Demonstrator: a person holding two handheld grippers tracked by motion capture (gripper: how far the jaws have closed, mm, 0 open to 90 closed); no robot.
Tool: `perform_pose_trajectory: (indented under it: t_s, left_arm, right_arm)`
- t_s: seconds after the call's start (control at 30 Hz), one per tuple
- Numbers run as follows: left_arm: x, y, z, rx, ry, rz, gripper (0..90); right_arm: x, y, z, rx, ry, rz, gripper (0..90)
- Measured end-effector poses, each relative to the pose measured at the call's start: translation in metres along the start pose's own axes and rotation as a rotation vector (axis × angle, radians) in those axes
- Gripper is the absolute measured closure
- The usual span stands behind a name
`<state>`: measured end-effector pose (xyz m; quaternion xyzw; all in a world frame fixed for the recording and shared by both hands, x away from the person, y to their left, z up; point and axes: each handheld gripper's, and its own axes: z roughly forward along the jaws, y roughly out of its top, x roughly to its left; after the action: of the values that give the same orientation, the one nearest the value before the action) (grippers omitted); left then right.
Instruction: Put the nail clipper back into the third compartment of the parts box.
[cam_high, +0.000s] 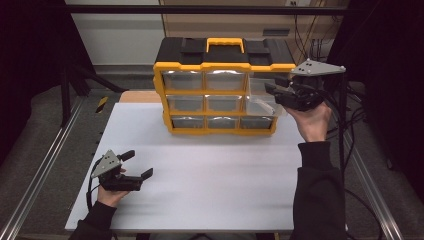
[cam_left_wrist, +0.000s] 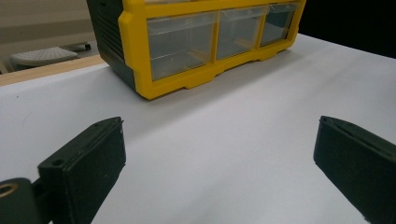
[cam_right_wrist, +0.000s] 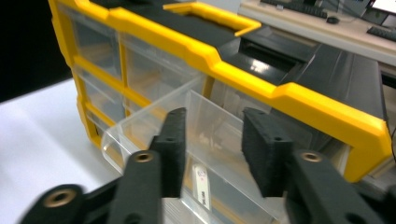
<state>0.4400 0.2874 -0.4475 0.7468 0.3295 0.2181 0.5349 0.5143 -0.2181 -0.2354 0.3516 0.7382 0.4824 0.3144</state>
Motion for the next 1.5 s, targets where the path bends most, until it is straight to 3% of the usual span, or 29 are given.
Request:
perform_pose_trajectory:
  t_s: [0.13,0.33,0.53,0.63,0.87,1.03,1.13,1.4,1.5]
  left_arm:
    - [0.000,0.000,0.000,-0.001,0.000,0.001,2.2]
    - [0.000,0.000,0.000,-0.003,0.001,0.000,2.2]
    - [0.000,0.000,-0.001,-0.005,0.002,0.000,2.1]
    - [0.000,0.000,-0.001,-0.005,0.002,0.001,2.1]
    - [-0.001,0.000,0.000,-0.007,0.002,0.000,2.1]
    - [0.001,0.000,0.000,-0.006,-0.008,-0.005,2.1]
    - [-0.001,0.000,0.001,0.001,-0.004,0.007,2.1]
    - [-0.002,-0.001,0.002,0.012,-0.004,0.013,2.0]
    - [-0.002,-0.001,0.002,0.012,-0.003,0.013,2.0]
  right_arm:
    - [0.002,-0.001,-0.005,-0.058,0.011,0.037,43.6]
    - [0.008,-0.004,-0.009,-0.100,-0.007,0.048,30.7]
    - [0.019,-0.009,-0.015,-0.174,-0.019,0.055,11.6]
    - [0.024,-0.012,-0.019,-0.204,-0.004,0.072,6.1]
    - [0.041,-0.026,-0.027,-0.214,0.006,0.047,1.3]
    - [0.049,-0.044,-0.032,-0.234,0.045,0.073,1.1]
    - [0.056,-0.060,-0.034,-0.222,0.048,0.060,1.3]
    - [0.061,-0.108,-0.022,-0.145,0.081,0.098,1.2]
    - [0.061,-0.122,-0.018,-0.151,0.098,0.108,1.2]
